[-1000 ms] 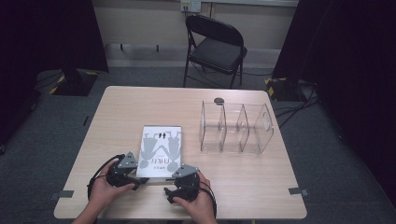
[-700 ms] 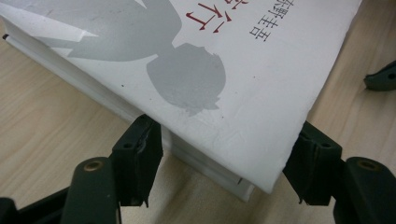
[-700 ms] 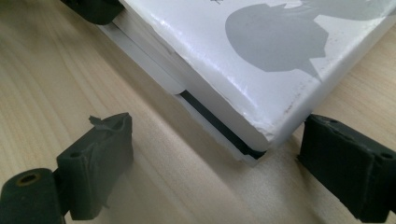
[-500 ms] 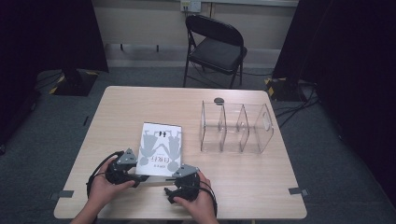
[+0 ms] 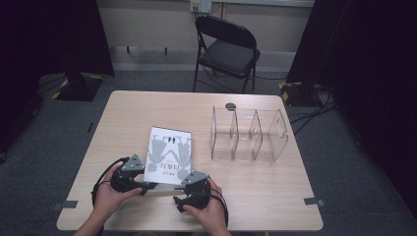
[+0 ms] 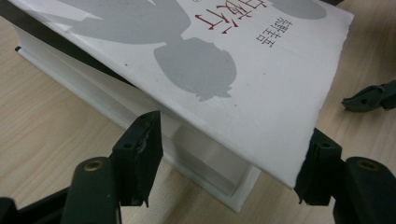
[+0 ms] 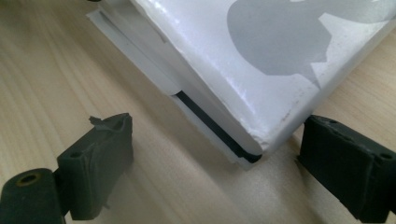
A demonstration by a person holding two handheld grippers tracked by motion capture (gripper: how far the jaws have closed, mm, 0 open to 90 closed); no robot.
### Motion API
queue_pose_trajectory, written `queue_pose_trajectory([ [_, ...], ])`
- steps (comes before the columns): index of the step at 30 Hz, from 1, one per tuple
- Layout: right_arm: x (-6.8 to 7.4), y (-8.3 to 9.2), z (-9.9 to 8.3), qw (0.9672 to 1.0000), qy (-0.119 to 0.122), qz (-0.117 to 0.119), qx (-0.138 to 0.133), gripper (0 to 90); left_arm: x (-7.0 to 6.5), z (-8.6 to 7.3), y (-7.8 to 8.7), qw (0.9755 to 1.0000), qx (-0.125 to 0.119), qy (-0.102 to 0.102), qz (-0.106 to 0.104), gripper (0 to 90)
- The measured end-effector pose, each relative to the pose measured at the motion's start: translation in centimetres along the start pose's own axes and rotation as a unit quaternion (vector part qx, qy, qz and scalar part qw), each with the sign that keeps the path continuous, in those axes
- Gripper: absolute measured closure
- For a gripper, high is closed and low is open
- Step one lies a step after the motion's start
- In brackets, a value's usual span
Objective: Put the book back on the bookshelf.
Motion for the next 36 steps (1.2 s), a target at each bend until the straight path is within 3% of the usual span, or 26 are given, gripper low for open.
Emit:
queue_pose_trajectory([
  [6, -0.2, -0.3, 0.2, 1.0000, -0.005, -0.006, 0.003, 8.7, 0.2, -0.1, -0.1, 1.0000, 0.007, -0.001, 0.000, 34.1],
  [7, -0.2, -0.3, 0.3, 1.0000, 0.000, -0.004, 0.008, 8.9, 0.1, 0.0, -0.2, 1.0000, -0.002, 0.007, -0.006, 34.1],
  [9, -0.3, -0.2, 0.4, 0.9999, 0.001, -0.002, 0.014, 9.0, 0.2, 0.0, -0.1, 1.0000, 0.005, 0.000, -0.004, 34.1],
  [14, -0.6, -0.5, 0.6, 0.9998, -0.002, -0.015, 0.015, 9.1, 0.4, -0.1, -0.2, 0.9999, 0.006, 0.002, -0.008, 34.1],
  [18, -1.1, -0.1, 1.2, 0.9989, 0.025, -0.039, 0.003, 11.7, 0.4, -0.4, -0.6, 0.9998, 0.005, 0.015, -0.015, 34.1],
  [24, -1.3, 0.2, 2.5, 0.9971, 0.052, -0.055, 0.000, 12.0, 0.6, -0.3, -0.4, 0.9998, 0.013, 0.005, -0.014, 34.2],
  [29, -1.1, 0.0, 3.6, 0.9931, 0.092, -0.072, -0.004, 11.8, 0.6, -0.2, -0.4, 0.9998, 0.011, 0.005, -0.015, 34.1],
  [33, -1.1, -0.2, 4.4, 0.9930, 0.098, -0.066, -0.009, 12.0, 0.5, 0.0, -0.2, 0.9998, 0.014, 0.006, -0.016, 34.1],
  [36, -0.8, -0.6, 4.8, 0.9910, 0.116, -0.067, -0.005, 11.8, 0.3, 0.3, -0.1, 0.9995, 0.009, 0.014, -0.027, 34.7],
])
Point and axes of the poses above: each handheld gripper's, and its own axes: y roughly backward along the jaws, z roughly out of its top, x roughly to its left, the point moved 7 cm from there along -y, roughly forward along the jaws, and after that the axes turned 12 degrees about y, right-handed, at the moved point
